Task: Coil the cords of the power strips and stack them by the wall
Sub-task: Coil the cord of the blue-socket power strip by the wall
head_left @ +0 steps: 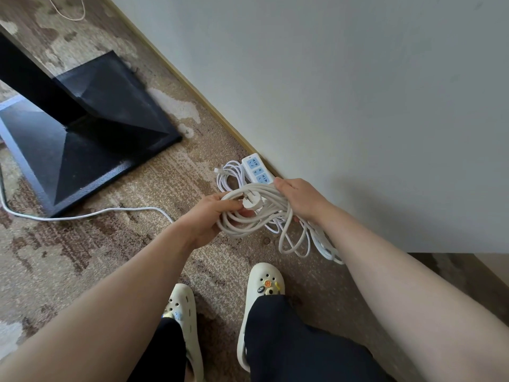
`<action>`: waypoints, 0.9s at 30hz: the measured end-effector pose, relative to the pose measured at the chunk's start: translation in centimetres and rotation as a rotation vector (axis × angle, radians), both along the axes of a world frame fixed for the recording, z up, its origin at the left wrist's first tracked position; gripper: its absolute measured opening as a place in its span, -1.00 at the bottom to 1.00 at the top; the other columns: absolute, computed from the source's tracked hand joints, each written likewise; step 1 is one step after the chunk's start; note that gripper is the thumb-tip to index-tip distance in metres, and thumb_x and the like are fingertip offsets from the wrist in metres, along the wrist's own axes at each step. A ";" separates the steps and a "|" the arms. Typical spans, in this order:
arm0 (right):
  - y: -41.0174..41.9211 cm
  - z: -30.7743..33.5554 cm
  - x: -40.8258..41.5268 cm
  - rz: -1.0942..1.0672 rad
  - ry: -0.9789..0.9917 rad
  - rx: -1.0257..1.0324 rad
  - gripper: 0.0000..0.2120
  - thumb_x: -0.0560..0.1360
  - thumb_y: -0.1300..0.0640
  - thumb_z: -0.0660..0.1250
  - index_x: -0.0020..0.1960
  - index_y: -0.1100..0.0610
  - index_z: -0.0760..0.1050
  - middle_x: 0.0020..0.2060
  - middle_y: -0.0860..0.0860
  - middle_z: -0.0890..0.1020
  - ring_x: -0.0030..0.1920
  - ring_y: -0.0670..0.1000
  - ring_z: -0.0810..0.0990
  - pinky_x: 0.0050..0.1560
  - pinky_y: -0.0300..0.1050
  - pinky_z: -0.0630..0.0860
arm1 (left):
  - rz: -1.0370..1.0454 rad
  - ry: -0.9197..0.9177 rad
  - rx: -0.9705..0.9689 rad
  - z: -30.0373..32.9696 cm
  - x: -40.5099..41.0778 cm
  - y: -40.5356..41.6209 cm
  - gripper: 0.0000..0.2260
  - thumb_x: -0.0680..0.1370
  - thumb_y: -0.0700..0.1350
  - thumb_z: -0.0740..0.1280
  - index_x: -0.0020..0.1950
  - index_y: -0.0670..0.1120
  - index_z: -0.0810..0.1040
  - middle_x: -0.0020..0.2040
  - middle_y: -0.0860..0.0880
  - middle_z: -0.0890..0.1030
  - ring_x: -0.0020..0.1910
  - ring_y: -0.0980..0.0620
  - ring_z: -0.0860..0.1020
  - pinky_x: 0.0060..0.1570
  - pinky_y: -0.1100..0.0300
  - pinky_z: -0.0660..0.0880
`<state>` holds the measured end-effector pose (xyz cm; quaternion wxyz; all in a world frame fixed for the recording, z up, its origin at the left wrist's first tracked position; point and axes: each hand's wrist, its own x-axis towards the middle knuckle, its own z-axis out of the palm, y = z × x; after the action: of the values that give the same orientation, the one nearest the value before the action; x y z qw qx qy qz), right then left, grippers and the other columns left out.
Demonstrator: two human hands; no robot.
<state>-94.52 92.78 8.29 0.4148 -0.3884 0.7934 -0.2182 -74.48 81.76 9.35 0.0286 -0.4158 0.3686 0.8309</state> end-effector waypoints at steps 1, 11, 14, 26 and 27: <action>0.1 0.1 0.0 0.011 0.002 0.004 -0.53 0.68 -0.16 0.03 -0.34 0.03 0.29 -0.43 -0.05 0.36 -0.36 0.00 0.36 -0.21 -0.02 0.28 | -0.002 0.014 0.024 0.0 0.0 0.1 -0.67 0.54 -0.25 0.31 0.27 -0.36 0.46 0.04 -0.33 0.58 -0.14 -0.15 0.61 -0.10 0.07 0.61; 0.5 1.4 -1.2 -0.102 -0.195 -0.009 -0.55 0.65 0.01 0.14 -0.36 0.16 0.41 -0.51 0.04 0.41 -0.47 -0.02 0.37 -0.22 -0.03 0.31 | 0.300 0.107 0.050 0.9 -1.6 0.7 -0.73 0.55 -0.29 0.29 0.24 -0.17 0.39 -0.13 -0.14 0.62 -0.30 -0.07 0.60 -0.29 0.08 0.61; 1.1 0.9 -0.9 -0.193 -0.222 -0.014 -0.53 0.63 0.03 0.18 -0.45 0.10 0.35 -0.56 -0.02 0.41 -0.51 -0.06 0.36 -0.25 -0.04 0.30 | 0.262 0.060 -0.215 0.8 -1.6 0.7 -0.66 0.51 -0.37 0.33 0.20 -0.11 0.36 0.08 -0.21 0.60 -0.19 -0.17 0.61 -0.20 0.03 0.61; 1.0 2.2 -0.7 -0.145 -0.210 -0.003 -0.63 0.64 0.14 0.11 -0.25 0.25 0.50 -0.48 0.14 0.43 -0.47 0.00 0.38 -0.25 0.01 0.30 | -0.105 -0.003 -0.907 1.6 -1.0 1.8 -0.52 0.48 -0.41 0.30 0.19 0.14 0.41 0.17 0.06 0.56 -0.19 0.06 0.63 -0.21 0.17 0.61; 1.0 2.3 -0.8 -0.131 -0.207 0.008 -0.62 0.64 0.15 0.10 -0.27 0.27 0.49 -0.55 0.06 0.42 -0.54 -0.06 0.35 -0.28 0.02 0.29 | -0.132 0.011 -0.945 1.7 -1.0 1.8 -0.45 0.48 -0.38 0.32 0.25 0.20 0.37 0.23 0.10 0.52 -0.17 0.09 0.63 -0.17 0.20 0.61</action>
<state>-95.32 93.82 10.62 0.4810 -0.3094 0.7708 -0.2806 -75.52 83.59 11.01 -0.1128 -0.3546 0.7319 0.5708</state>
